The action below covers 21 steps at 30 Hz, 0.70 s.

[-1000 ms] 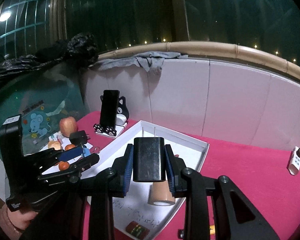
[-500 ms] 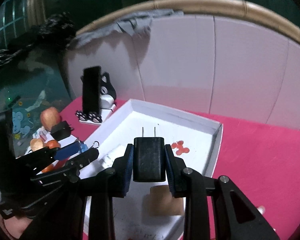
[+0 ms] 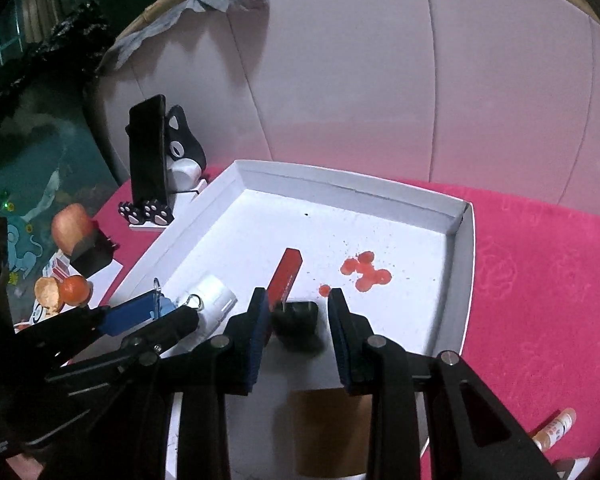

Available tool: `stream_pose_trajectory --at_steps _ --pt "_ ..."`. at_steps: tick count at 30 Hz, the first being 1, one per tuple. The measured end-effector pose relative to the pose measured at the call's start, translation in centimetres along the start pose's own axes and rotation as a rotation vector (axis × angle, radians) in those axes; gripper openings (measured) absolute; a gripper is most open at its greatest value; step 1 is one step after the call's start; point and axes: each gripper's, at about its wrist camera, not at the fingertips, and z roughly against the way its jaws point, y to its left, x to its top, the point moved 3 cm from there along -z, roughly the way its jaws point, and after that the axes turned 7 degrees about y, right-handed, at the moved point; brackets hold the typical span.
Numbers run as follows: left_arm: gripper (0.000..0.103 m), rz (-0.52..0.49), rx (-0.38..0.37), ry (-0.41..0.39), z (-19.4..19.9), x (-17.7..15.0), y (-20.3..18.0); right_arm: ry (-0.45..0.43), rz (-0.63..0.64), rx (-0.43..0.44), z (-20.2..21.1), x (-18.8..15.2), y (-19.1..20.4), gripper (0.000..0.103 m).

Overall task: Organize rigid objects
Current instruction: 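Carry the clip and charger into the white tray and open both grippers, then withdraw both tools from the tray toward the yellow lighters and pen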

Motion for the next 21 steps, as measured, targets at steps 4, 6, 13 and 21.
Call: stream_pose_trajectory --at_steps 4,6,13,21 --pt "0.099 0.021 0.046 -0.054 1.4 -0.3 0.4 -0.069 -0.008 0.010 1.8 0.0 -0.1 0.095" --pt "0.103 0.027 0.090 -0.088 2.4 -0.6 0.5 -0.101 -0.005 0.018 2.9 -0.4 -0.1 0.103" --pt "0.103 0.057 0.140 -0.182 6.0 -1.9 0.4 -0.230 -0.034 0.047 7.6 -2.3 -0.5 0.103" --pt "0.103 0.039 0.130 -0.265 9.4 -2.6 -1.4 -0.437 -0.076 0.065 15.3 -3.9 -2.3 0.103"
